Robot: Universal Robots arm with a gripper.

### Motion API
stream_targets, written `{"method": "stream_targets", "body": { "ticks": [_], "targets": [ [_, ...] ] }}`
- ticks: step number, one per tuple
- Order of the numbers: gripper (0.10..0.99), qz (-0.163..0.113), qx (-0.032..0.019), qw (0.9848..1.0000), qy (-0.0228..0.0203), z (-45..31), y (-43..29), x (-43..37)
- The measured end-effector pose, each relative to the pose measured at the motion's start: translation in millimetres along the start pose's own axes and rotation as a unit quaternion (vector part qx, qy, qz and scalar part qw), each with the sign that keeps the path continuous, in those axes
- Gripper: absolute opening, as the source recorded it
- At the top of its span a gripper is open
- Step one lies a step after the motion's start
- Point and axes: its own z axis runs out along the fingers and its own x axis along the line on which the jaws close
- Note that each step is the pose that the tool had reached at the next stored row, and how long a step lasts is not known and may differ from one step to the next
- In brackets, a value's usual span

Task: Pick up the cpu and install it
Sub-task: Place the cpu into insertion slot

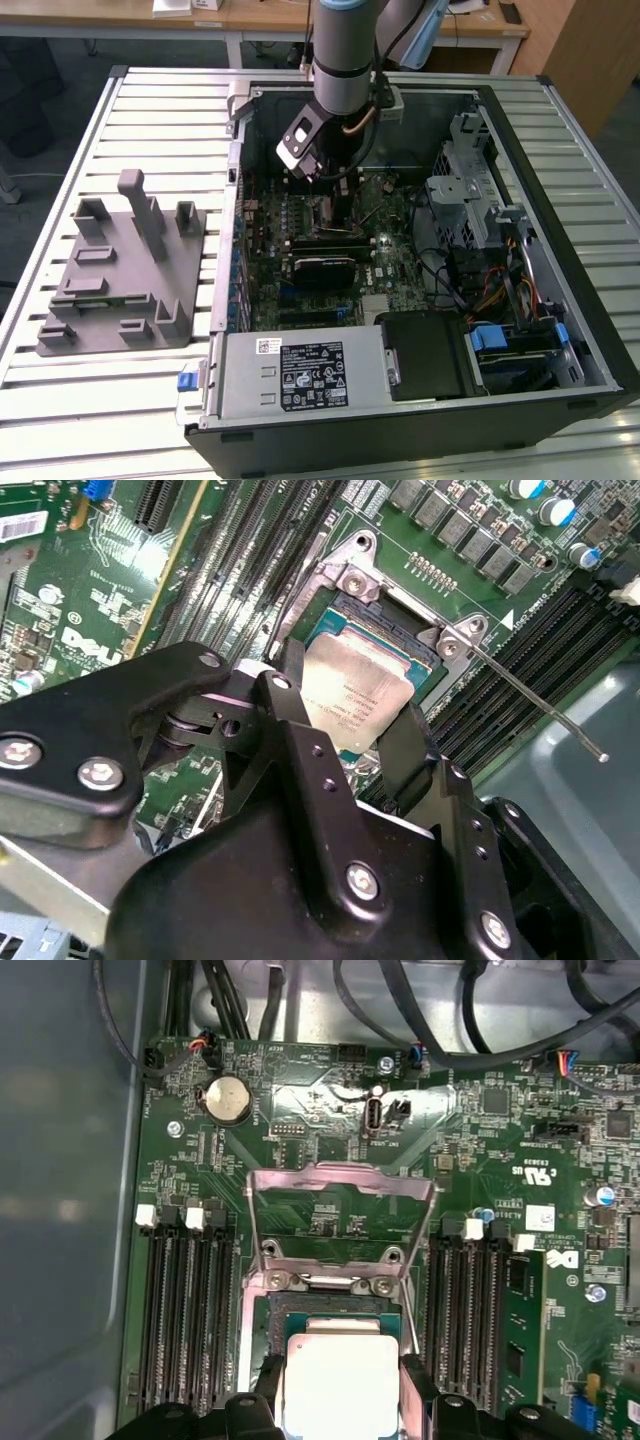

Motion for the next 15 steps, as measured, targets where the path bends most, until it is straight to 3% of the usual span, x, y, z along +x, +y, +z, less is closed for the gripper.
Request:
{"method": "stream_targets", "body": {
  "ticks": [15],
  "targets": [
    [0.541,0.002,0.0018,1.0,0.0001,9.8,0.0,2.8]
  ]
}}
